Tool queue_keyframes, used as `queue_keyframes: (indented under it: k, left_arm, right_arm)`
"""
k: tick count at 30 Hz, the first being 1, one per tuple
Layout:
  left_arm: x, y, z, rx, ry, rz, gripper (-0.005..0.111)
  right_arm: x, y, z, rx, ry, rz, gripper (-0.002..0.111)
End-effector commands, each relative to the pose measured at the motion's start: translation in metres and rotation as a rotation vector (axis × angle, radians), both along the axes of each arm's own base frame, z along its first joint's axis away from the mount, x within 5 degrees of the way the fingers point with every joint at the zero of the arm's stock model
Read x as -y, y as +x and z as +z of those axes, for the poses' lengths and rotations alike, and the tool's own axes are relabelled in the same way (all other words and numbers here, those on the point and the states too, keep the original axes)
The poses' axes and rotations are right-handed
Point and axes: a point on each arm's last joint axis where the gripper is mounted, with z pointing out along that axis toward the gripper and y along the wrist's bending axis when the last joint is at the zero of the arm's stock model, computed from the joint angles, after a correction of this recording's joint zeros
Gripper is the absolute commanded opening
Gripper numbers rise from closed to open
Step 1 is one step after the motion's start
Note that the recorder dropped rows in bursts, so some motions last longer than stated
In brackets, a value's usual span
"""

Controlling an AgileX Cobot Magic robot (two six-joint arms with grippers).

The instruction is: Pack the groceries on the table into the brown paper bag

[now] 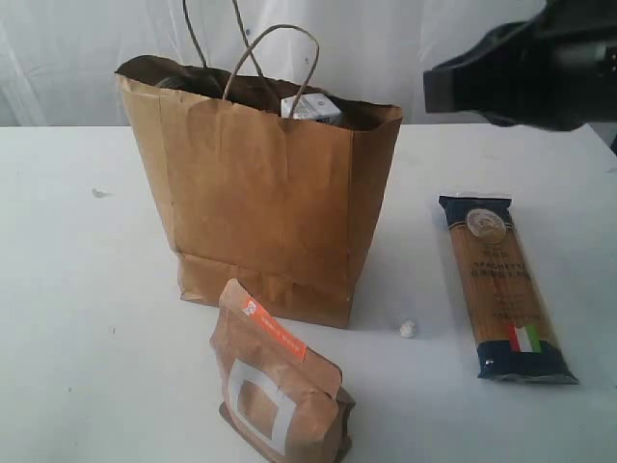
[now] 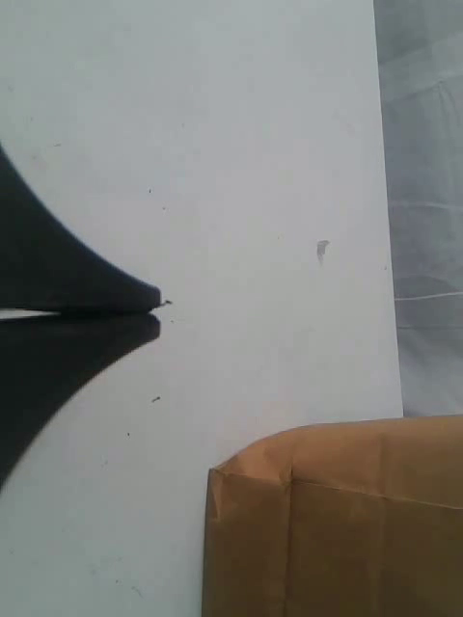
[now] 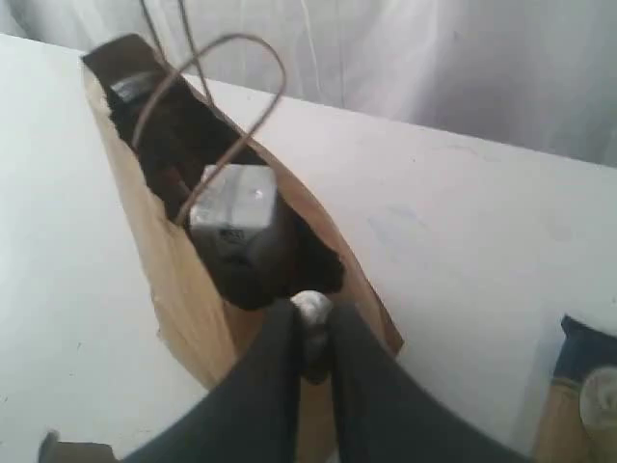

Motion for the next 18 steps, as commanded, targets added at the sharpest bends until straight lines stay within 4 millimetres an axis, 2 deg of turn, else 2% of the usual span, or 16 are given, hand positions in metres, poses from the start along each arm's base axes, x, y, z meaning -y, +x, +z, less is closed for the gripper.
queue_keyframes:
  k: [1,7,14,16,18]
  left_arm:
    - [0.000,0.000,-0.001,0.005,-0.002,0.002,0.000]
    - [0.000,0.000,-0.001,0.005,-0.002,0.002,0.000]
    - [0.000,0.000,-0.001,0.005,-0.002,0.002,0.000]
    - [0.000,0.000,-0.001,0.005,-0.002,0.002,0.000]
    - [0.000,0.000,-0.001,0.005,-0.002,0.002,0.000]
  right_arm:
    - [-0.011,0.005,0.010,-0.015,-0.020,0.053,0.003]
    - [-0.034,0.026,0.006,-0.100,-0.080,0.115,0.003]
    - [-0.050,0.052,0.004,-0.152,-0.109,0.126,0.003]
    - [-0.053,0.057,0.001,-0.162,-0.114,0.127,0.005]
    - [-0.055,0.060,-0.001,-0.177,-0.122,0.130,0.012]
